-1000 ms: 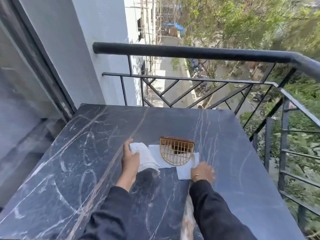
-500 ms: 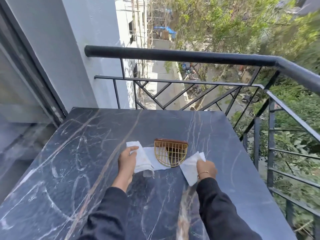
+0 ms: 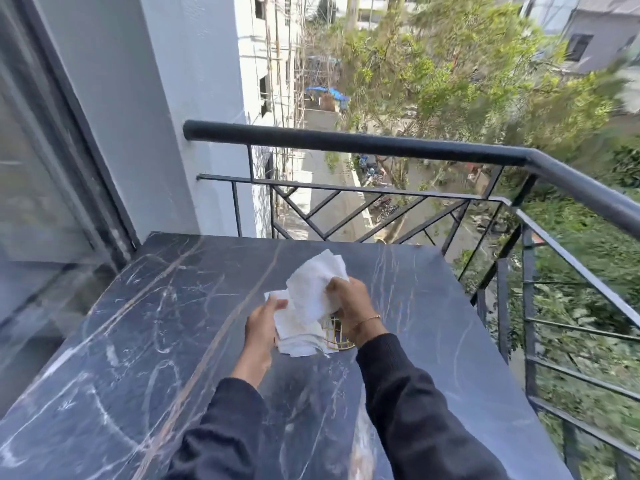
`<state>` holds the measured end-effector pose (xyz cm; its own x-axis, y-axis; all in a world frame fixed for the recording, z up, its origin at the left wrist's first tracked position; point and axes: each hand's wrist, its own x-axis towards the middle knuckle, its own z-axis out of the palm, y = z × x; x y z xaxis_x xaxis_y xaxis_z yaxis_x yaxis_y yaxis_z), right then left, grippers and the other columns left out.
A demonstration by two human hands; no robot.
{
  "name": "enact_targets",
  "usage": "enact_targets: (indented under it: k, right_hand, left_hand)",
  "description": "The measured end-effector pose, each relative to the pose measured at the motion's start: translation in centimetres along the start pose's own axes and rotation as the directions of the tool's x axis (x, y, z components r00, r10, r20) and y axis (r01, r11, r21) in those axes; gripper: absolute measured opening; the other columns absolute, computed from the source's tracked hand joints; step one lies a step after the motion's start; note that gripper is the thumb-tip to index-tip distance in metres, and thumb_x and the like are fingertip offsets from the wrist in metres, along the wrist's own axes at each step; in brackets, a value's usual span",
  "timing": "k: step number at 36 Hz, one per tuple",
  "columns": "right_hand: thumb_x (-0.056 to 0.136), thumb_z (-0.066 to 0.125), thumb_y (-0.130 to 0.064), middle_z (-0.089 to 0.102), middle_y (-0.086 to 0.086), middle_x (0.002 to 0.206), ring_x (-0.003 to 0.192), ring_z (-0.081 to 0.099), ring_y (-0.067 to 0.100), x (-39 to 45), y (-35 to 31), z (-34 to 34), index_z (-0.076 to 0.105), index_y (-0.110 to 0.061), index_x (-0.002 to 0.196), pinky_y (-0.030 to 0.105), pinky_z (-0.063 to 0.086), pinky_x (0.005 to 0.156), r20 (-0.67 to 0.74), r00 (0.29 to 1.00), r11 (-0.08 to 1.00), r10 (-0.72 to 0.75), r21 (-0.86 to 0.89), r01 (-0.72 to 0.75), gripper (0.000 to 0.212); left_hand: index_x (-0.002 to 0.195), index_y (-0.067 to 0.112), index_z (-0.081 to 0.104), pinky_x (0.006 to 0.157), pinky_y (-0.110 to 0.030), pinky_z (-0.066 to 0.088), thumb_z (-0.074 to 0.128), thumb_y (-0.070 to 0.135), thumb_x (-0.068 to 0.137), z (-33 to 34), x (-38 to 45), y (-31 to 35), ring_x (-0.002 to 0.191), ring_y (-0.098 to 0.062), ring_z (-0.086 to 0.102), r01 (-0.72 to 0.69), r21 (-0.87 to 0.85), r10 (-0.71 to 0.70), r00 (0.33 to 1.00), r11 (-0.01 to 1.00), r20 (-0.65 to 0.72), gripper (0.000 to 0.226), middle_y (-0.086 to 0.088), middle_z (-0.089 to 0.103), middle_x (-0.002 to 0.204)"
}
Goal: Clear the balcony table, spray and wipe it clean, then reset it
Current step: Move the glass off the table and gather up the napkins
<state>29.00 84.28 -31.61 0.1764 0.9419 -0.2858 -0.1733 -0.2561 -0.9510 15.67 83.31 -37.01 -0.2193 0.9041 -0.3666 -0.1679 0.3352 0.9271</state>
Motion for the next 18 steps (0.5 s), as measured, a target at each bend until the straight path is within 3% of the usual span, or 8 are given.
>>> enact_targets:
  k: [2, 4, 8, 10, 12, 14, 16, 18]
  right_hand:
    - [0.069, 0.049, -0.007, 0.039, 0.002, 0.064, 0.057, 0.036, 0.016, -0.4, 0.2, 1.1, 0.046, -0.014, 0.066, 0.012, 0.029, 0.044, 0.09, 0.996, 1.0, 0.014, -0.019, -0.013, 0.007]
    - [0.066, 0.047, -0.009, 0.044, 0.005, 0.072, 0.065, 0.041, 0.018, -0.5, 0.8, 1.8, 0.05, -0.012, 0.073, 0.018, 0.035, 0.051, 0.165, 0.986, 0.999, 0.022, -0.032, -0.017, 0.009]
    - [0.065, 0.048, -0.006, 0.05, 0.004, 0.074, 0.065, 0.049, 0.017, -0.2, 2.1, 2.9, 0.054, -0.008, 0.086, 0.023, 0.044, 0.053, 0.275, 0.959, 0.994, 0.062, -0.104, -0.035, 0.022]
    - [0.063, 0.052, -0.008, 0.049, 0.006, 0.079, 0.066, 0.05, 0.017, 0.2, 2.8, 3.3, 0.048, -0.006, 0.099, 0.024, 0.049, 0.052, 0.3, 0.949, 0.986, 0.097, -0.159, -0.051, 0.036]
    - [0.073, 0.053, -0.003, 0.045, 0.004, 0.083, 0.067, 0.048, 0.016, 0.7, 3.6, 3.6, 0.039, -0.008, 0.1, 0.024, 0.048, 0.051, 0.272, 0.955, 0.977, 0.12, -0.202, -0.066, 0.031]
    - [0.084, 0.046, 0.003, 0.044, 0.004, 0.084, 0.066, 0.045, 0.014, 1.3, 4.5, 3.7, 0.037, -0.011, 0.098, 0.023, 0.042, 0.049, 0.207, 0.971, 0.956, 0.121, -0.289, -0.058, 0.022]
    - [0.086, 0.043, 0.002, 0.054, 0.011, 0.093, 0.07, 0.05, 0.02, 2.1, 5.7, 3.5, 0.044, -0.011, 0.098, 0.023, 0.042, 0.055, 0.174, 0.983, 0.86, 0.067, -0.51, 0.032, 0.018]
    - [0.085, 0.042, 0.001, 0.061, 0.013, 0.109, 0.096, 0.057, 0.025, 2.7, 6.9, 2.8, 0.058, -0.009, 0.104, 0.024, 0.039, 0.074, 0.212, 0.977, 0.572, -0.019, -0.799, 0.184, 0.026]
  left_hand:
    - [0.088, 0.014, 0.071, 0.065, -0.029, 0.045, 0.045, 0.046, 0.096, -0.5, -0.6, 0.6, 0.082, -0.024, 0.064, 0.006, -0.064, -0.005, 1.0, 0.998, 0.027, 0.042, -0.008, 0.07, 0.089]
    - [0.097, 0.011, 0.071, 0.061, -0.027, 0.048, 0.044, 0.051, 0.095, -0.9, -0.8, 0.9, 0.085, -0.024, 0.066, 0.001, -0.101, 0.002, 0.999, 0.995, 0.037, 0.047, -0.007, 0.072, 0.09]
    - [0.085, 0.011, 0.066, 0.058, -0.025, 0.046, 0.053, 0.02, 0.096, -2.3, -1.4, 1.4, 0.074, -0.022, 0.059, -0.075, -0.077, 0.072, 0.997, 0.994, -0.035, 0.019, -0.004, 0.066, 0.079]
    - [0.079, 0.013, 0.063, 0.051, -0.018, 0.044, 0.052, 0.006, 0.095, -2.9, -1.7, 1.6, 0.064, -0.014, 0.056, -0.101, -0.043, 0.097, 0.992, 0.994, -0.085, 0.021, 0.0, 0.061, 0.072]
    - [0.073, 0.016, 0.059, 0.046, -0.015, 0.041, 0.051, 0.002, 0.094, -3.6, -1.8, 1.8, 0.055, -0.008, 0.053, -0.107, -0.027, 0.102, 0.985, 0.994, -0.139, 0.026, 0.002, 0.057, 0.068]
    - [0.069, 0.015, 0.054, 0.051, -0.022, 0.035, 0.051, 0.003, 0.093, -4.5, -1.7, 1.7, 0.057, -0.011, 0.046, -0.107, -0.015, 0.102, 0.974, 0.994, -0.2, 0.027, 0.001, 0.051, 0.067]
    - [0.071, 0.012, 0.051, 0.056, -0.028, 0.03, 0.052, 0.006, 0.093, -5.6, -1.6, 1.5, 0.065, -0.017, 0.04, -0.108, 0.008, 0.107, 0.961, 0.994, -0.254, 0.022, -0.005, 0.047, 0.072]
    - [0.079, 0.011, 0.053, 0.059, -0.03, 0.03, 0.054, 0.008, 0.092, -6.4, -1.8, 1.5, 0.073, -0.018, 0.042, -0.101, 0.011, 0.1, 0.953, 0.995, -0.286, 0.014, -0.01, 0.048, 0.078]
